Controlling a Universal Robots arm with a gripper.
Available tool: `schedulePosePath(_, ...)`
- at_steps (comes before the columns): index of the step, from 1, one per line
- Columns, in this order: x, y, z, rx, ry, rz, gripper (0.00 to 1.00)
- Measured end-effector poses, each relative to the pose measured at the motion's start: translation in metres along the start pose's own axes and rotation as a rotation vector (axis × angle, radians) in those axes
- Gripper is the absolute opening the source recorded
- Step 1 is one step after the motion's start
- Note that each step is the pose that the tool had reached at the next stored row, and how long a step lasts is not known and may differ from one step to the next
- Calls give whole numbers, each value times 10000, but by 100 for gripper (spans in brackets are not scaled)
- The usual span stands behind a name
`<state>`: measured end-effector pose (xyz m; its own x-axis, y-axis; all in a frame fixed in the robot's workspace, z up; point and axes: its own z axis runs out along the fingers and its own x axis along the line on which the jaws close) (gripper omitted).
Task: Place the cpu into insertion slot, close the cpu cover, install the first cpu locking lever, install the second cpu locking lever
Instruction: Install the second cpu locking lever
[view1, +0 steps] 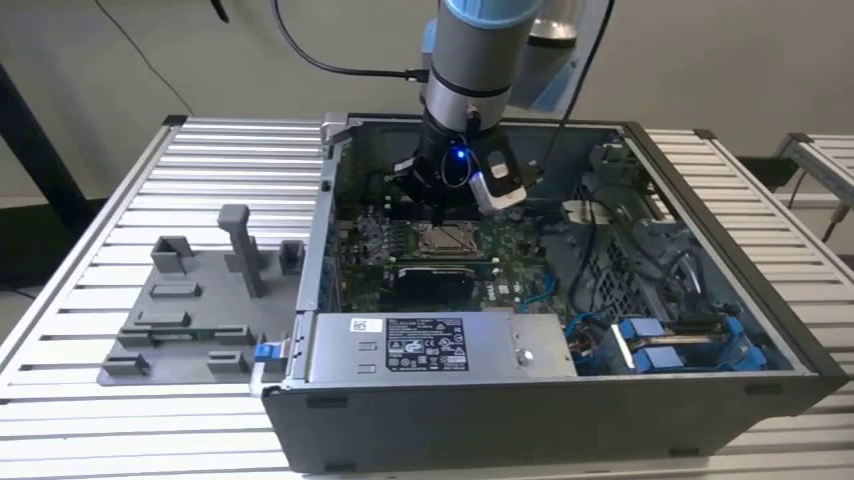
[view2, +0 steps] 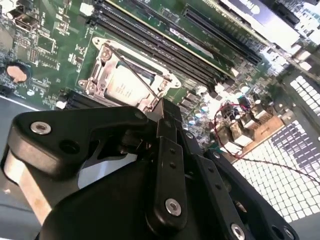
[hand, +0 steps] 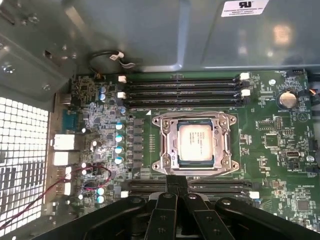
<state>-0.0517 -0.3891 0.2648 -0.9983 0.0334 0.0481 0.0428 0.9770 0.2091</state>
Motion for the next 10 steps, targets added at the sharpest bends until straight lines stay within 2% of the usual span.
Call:
schedulePosePath(3, 1, 33, 46, 6, -5, 19, 11)
schedulePosePath(8, 10, 45, 84, 97, -17, 80, 11)
schedulePosePath(9, 11, 45, 84, 147, -12, 90, 11)
schedulePosePath(10, 10, 46, 85, 226, 6, 101, 11)
